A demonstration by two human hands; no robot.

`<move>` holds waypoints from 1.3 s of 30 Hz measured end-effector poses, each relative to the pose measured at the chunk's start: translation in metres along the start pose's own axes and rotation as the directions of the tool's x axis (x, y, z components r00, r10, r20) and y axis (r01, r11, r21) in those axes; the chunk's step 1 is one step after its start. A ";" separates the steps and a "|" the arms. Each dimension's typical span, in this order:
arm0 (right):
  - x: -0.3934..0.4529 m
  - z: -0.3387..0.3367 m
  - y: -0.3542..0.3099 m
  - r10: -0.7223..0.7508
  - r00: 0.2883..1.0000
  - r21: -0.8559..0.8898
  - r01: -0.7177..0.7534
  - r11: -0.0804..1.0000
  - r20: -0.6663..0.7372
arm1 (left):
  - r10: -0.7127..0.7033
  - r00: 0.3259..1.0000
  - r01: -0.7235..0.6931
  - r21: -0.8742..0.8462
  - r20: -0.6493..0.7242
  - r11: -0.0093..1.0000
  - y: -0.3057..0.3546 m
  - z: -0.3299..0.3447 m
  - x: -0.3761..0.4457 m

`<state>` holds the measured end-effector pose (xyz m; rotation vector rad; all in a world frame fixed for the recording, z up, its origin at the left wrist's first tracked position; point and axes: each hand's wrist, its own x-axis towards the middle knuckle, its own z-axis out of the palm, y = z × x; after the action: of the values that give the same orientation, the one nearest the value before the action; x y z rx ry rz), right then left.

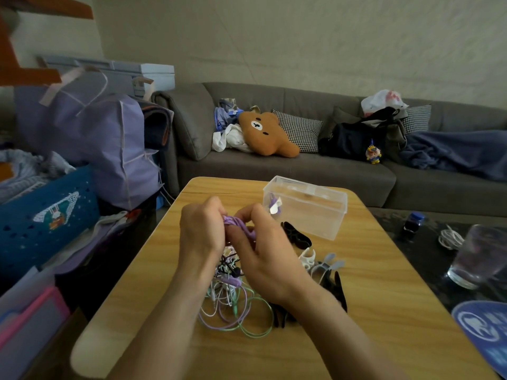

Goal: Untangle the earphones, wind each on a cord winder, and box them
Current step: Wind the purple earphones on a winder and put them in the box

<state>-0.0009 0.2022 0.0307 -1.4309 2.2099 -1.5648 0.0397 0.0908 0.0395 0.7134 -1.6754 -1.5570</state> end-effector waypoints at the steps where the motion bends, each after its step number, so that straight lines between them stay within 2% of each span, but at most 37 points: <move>1: 0.000 0.003 0.000 -0.003 1.000 0.003 0.003 1.000 0.014 | 0.025 1.000 -0.025 0.017 -0.009 1.000 0.000 0.000 0.001; 2: -0.001 0.006 0.000 -0.011 0.999 -0.010 0.011 1.000 0.032 | 0.025 1.000 -0.024 0.020 -0.012 0.999 0.000 0.000 0.002; 4: -0.002 0.010 0.001 -0.029 0.997 -0.058 0.033 0.998 0.070 | -0.062 0.998 0.063 -0.019 0.028 0.998 0.002 -0.003 0.005; 7: 0.001 0.009 0.002 0.024 0.999 -0.090 -0.021 0.996 0.033 | -0.196 0.949 0.248 -0.204 0.245 0.947 0.002 -0.006 0.006; 9: 0.008 0.000 0.006 0.074 0.995 -0.118 -0.081 0.990 -0.064 | -0.147 0.916 0.282 -0.337 0.374 0.899 0.005 -0.006 0.005; 11: 0.013 -0.011 0.014 0.106 0.982 -0.145 -0.128 0.981 -0.154 | -0.042 0.890 0.244 -0.397 0.453 0.885 0.006 -0.005 0.004; 12: 0.015 -0.017 0.017 0.127 0.976 -0.143 -0.153 0.978 -0.175 | 0.014 0.888 0.172 -0.359 0.459 0.917 0.004 -0.004 0.004; 14: 0.016 -0.027 0.021 0.173 0.969 -0.144 -0.199 0.969 -0.177 | 0.159 0.895 -0.142 -0.073 0.416 0.987 -0.002 0.000 0.002; 15: 0.017 -0.031 0.023 0.197 0.968 -0.154 -0.221 0.963 -0.157 | 0.231 0.877 -0.290 0.082 0.421 0.954 -0.004 0.001 0.001; 16: 0.017 -0.037 0.024 0.218 0.968 -0.170 -0.238 0.956 -0.125 | 0.257 0.856 -0.367 0.177 0.448 0.913 -0.007 0.002 0.001; 17: 0.016 -0.043 0.024 0.237 0.968 -0.188 -0.248 0.950 -0.081 | 0.240 0.843 -0.380 0.219 0.481 0.899 -0.009 0.004 -0.001; 20: 0.014 -0.059 0.025 0.280 0.958 -0.194 -0.262 0.945 0.068 | 0.132 0.854 -0.266 0.204 0.503 0.942 -0.014 0.013 -0.004; 24: 0.008 -0.078 0.024 0.331 0.923 0.055 -0.348 0.936 0.196 | 0.009 0.840 -0.013 0.003 0.542 1.000 -0.012 0.027 -0.014; 27: 0.004 -0.097 0.032 0.314 0.927 0.323 -0.366 0.873 0.203 | -0.036 0.831 0.117 -0.110 0.555 0.987 -0.007 0.037 -0.021; 29: 0.004 -0.114 0.041 0.389 0.918 0.511 -0.373 0.774 0.081 | -0.030 0.862 0.063 -0.047 0.505 0.997 -0.005 0.046 -0.023; 30: 0.004 -0.123 0.046 0.440 0.898 0.560 -0.362 0.745 -0.005 | -0.005 0.878 -0.044 0.090 0.478 0.995 -0.007 0.050 -0.022; 31: 0.003 -0.131 0.050 0.486 0.870 0.565 -0.359 0.743 -0.086 | 0.026 0.877 -0.176 0.270 0.480 0.947 -0.011 0.053 -0.021; 32: 0.001 -0.136 0.054 0.526 0.837 0.541 -0.375 0.753 -0.152 | 0.030 0.856 -0.300 0.451 0.515 0.841 -0.016 0.055 -0.019; 34: -0.003 -0.140 0.061 0.587 0.779 0.442 -0.457 0.772 -0.219 | -0.101 0.803 -0.436 0.694 0.588 0.572 -0.027 0.060 -0.018; 36: -0.005 -0.137 0.066 0.613 0.755 0.350 -0.523 0.777 -0.232 | -0.195 0.763 -0.525 0.766 0.617 0.371 -0.037 0.068 -0.022; 37: -0.004 -0.135 0.067 0.615 0.753 0.328 -0.534 0.779 -0.234 | -0.197 0.758 -0.555 0.774 0.622 0.307 -0.038 0.071 -0.025; 38: -0.001 -0.132 0.067 0.613 0.754 0.316 -0.536 0.783 -0.238 | -0.172 0.767 -0.562 0.777 0.618 0.284 -0.040 0.073 -0.028; 39: 0.001 -0.129 0.066 0.610 0.754 0.310 -0.535 0.786 -0.245 | -0.134 0.784 -0.548 0.777 0.606 0.308 -0.040 0.074 -0.029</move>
<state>-0.1123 0.2947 0.0419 -0.3552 2.2276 -1.8103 -0.0063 0.1528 -0.0043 0.4585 -3.0781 -0.3610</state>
